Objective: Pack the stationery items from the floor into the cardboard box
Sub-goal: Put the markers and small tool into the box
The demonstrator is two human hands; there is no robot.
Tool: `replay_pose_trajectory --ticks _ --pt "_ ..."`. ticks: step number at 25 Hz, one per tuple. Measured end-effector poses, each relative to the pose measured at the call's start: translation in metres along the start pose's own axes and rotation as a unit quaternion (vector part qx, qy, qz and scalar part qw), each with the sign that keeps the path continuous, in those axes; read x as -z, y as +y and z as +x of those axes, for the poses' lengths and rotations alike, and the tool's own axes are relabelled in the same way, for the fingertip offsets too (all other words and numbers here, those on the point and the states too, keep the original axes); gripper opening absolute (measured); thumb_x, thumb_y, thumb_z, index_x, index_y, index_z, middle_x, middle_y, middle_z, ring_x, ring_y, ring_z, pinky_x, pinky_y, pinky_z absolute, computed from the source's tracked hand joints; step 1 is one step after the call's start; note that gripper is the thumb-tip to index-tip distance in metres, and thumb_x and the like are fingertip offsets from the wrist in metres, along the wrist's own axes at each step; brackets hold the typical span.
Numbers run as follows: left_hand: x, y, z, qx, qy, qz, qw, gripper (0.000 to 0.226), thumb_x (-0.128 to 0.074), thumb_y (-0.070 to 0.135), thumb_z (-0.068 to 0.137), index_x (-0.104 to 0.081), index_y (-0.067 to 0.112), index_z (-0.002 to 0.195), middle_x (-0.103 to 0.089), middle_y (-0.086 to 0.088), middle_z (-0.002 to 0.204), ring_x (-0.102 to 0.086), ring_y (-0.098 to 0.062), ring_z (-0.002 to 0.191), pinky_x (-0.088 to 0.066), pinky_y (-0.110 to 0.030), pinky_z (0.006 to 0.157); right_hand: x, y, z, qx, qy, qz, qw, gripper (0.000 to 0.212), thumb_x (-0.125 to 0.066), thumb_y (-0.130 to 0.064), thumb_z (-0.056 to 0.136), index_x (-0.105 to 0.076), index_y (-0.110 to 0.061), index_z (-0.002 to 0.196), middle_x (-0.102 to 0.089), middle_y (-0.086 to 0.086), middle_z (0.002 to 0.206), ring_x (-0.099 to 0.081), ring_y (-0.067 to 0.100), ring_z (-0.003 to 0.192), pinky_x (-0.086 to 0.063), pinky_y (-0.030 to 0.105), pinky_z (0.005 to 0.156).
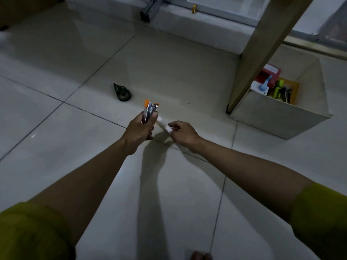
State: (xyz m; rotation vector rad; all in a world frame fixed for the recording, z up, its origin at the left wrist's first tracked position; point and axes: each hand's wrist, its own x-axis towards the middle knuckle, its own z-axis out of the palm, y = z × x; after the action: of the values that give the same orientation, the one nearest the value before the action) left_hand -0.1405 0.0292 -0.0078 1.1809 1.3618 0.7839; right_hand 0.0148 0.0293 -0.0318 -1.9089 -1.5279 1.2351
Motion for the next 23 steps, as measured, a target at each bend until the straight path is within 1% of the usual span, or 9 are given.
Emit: replay_pose_trajectory --ticks 1,2,3,7,9,12,15,20,23 --pt "-0.002 0.003 0.001 0.0 -0.002 -0.013 1.0 0.042 -0.045 0.046 0.093 -0.055 0.011 0.116 -0.043 0.0 0.071 -0.043 -0.013 0.063 -0.046 -0.027 0.063 0.003 -0.003 0.002 -0.042 0.007 0.09 0.995 0.035 -0.052 -0.007 0.088 -0.06 -0.007 0.123 -0.065 0.011 0.098 -0.063 0.024 0.078 -0.05 0.035 0.076" --pt "-0.005 0.006 0.001 0.003 -0.006 -0.02 1.0 0.039 -0.044 0.044 0.094 -0.056 0.014 0.115 -0.045 -0.001 0.073 -0.044 -0.014 0.064 -0.047 -0.028 0.064 0.007 -0.006 0.005 -0.074 0.015 0.158 0.985 0.036 -0.051 -0.002 0.086 -0.061 -0.005 0.121 -0.064 0.009 0.085 -0.059 0.022 0.068 -0.049 0.037 0.07" --pt "-0.007 0.009 0.002 0.01 -0.008 -0.021 1.0 0.036 -0.044 0.043 0.094 -0.058 0.018 0.115 -0.047 -0.001 0.077 -0.045 -0.015 0.067 -0.049 -0.029 0.066 0.013 -0.008 0.007 -0.096 0.025 0.207 0.973 0.036 -0.051 0.001 0.085 -0.061 -0.004 0.119 -0.061 0.008 0.077 -0.057 0.022 0.065 -0.047 0.037 0.069" --pt "-0.025 0.023 0.004 0.039 -0.017 -0.035 0.998 0.031 -0.054 0.039 0.09 -0.062 0.016 0.111 -0.049 0.0 0.086 -0.049 -0.015 0.078 -0.056 -0.029 0.072 0.035 -0.013 0.002 -0.116 0.057 0.336 0.933 0.033 -0.049 0.007 0.085 -0.059 0.002 0.117 -0.058 0.01 0.074 -0.055 0.021 0.066 -0.049 0.035 0.075" --pt "-0.039 0.031 0.002 0.036 -0.035 -0.052 0.997 0.026 -0.056 0.034 0.09 -0.061 0.015 0.107 -0.05 -0.002 0.087 -0.05 -0.016 0.079 -0.056 -0.031 0.074 0.048 -0.01 -0.009 -0.105 0.074 0.381 0.916 0.025 -0.049 0.007 0.086 -0.059 0.002 0.108 -0.057 0.011 0.073 -0.055 0.02 0.065 -0.05 0.032 0.07" --pt "-0.062 0.045 0.001 0.032 -0.083 -0.065 0.994 0.025 -0.055 0.032 0.092 -0.059 0.02 0.113 -0.057 -0.003 0.092 -0.053 -0.016 0.079 -0.057 -0.034 0.077 0.072 0.001 -0.027 -0.092 0.094 0.427 0.895 0.013 -0.048 0.005 0.088 -0.055 -0.003 0.094 -0.056 0.009 0.074 -0.055 0.018 0.067 -0.047 0.028 0.065" --pt "-0.088 0.058 -0.002 0.035 -0.128 -0.083 0.988 0.019 -0.051 0.029 0.094 -0.056 0.022 0.111 -0.061 -0.002 0.096 -0.054 -0.017 0.08 -0.056 -0.038 0.08 0.095 0.015 -0.045 -0.09 0.121 0.456 0.877 0.015 -0.047 0.005 0.086 -0.053 -0.007 0.08 -0.054 0.007 0.075 -0.055 0.017 0.068 -0.047 0.027 0.061" --pt "-0.135 0.072 -0.007 0.045 -0.2 -0.082 0.975 0.028 -0.05 0.019 0.095 -0.051 0.018 0.123 -0.061 -0.002 0.098 -0.055 -0.017 0.079 -0.056 -0.035 0.079 0.13 0.044 -0.076 -0.063 0.198 0.472 0.857 0.021 -0.042 0.01 0.082 -0.046 -0.009 0.073 -0.047 0.007 0.07 -0.047 0.017 0.06 -0.039 0.028 0.054" --pt "-0.156 0.079 -0.005 0.048 -0.233 -0.064 0.969 0.033 -0.052 0.013 0.094 -0.05 0.011 0.127 -0.063 -0.002 0.099 -0.058 -0.017 0.079 -0.057 -0.035 0.078 0.154 0.06 -0.086 -0.041 0.26 0.494 0.829 0.023 -0.04 0.012 0.081 -0.044 -0.009 0.072 -0.044 0.007 0.068 -0.044 0.017 0.057 -0.037 0.029 0.052"
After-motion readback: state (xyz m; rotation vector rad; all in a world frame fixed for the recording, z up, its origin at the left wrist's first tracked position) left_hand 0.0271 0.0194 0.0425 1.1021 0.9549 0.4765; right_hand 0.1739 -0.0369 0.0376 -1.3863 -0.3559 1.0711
